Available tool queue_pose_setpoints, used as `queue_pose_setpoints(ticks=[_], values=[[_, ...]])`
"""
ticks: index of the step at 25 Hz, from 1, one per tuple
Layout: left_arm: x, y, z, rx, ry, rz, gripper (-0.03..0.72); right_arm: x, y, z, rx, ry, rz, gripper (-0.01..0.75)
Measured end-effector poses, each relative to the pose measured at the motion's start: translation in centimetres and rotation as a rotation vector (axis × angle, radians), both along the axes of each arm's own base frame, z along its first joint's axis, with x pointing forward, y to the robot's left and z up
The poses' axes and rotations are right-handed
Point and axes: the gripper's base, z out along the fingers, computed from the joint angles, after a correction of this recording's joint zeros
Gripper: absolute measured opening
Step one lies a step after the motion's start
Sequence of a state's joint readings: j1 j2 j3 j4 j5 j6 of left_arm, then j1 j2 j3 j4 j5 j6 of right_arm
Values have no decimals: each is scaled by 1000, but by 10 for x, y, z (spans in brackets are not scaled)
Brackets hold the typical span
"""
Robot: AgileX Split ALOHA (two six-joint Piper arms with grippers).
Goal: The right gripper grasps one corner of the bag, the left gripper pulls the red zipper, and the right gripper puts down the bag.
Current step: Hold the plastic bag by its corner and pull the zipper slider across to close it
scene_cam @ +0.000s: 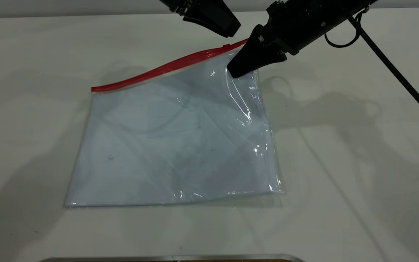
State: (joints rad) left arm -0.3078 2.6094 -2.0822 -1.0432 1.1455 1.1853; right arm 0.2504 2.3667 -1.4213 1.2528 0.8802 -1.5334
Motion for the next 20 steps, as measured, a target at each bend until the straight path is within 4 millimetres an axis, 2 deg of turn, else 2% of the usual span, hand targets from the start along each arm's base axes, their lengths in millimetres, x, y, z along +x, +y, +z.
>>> queue_pose_setpoints(ticks=[6, 20], values=[[0, 3, 1, -7, 12, -8, 390, 3, 0, 9, 1, -112, 50, 33], [0, 3, 1, -7, 12, -9, 392, 5, -1, 8, -18, -135, 41, 33]])
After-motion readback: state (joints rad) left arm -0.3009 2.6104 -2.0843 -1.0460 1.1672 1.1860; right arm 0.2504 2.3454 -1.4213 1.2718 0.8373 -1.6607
